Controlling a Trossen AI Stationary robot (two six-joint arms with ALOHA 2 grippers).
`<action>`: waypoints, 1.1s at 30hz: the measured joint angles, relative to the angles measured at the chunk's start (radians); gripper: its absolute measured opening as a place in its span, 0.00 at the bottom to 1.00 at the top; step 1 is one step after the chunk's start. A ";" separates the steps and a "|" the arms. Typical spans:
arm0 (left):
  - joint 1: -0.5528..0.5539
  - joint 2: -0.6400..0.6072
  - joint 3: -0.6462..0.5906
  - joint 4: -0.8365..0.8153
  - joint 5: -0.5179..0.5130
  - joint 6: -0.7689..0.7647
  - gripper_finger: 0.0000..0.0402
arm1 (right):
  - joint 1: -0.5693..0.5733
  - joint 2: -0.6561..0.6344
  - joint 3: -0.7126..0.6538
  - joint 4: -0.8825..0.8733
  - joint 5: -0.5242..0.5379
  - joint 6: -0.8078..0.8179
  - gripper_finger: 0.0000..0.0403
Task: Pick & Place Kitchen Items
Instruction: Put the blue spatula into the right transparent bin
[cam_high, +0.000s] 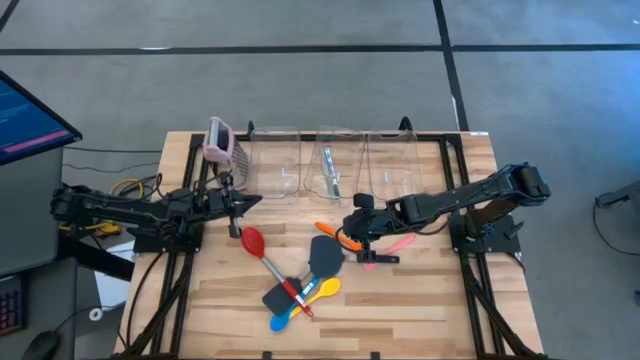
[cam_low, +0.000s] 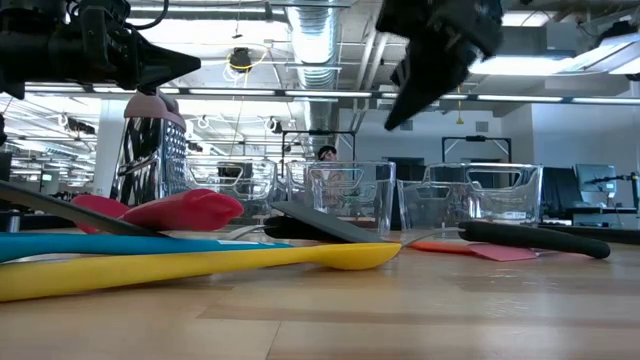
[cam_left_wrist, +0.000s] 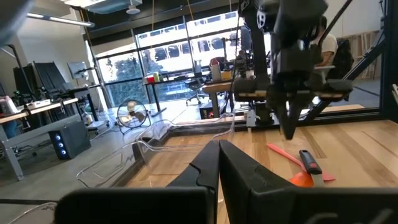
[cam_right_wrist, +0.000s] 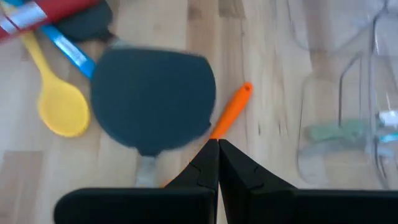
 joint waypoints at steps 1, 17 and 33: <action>0.000 0.000 0.000 0.000 0.000 0.000 0.01 | -0.005 0.000 -0.006 -0.003 0.000 0.003 0.00; 0.000 0.000 0.000 0.000 0.000 0.000 0.01 | -0.034 -0.288 -0.155 0.163 0.000 -0.081 0.00; 0.000 0.000 0.000 0.000 0.000 0.000 0.01 | -0.031 -0.414 -0.383 0.381 -0.001 0.061 0.00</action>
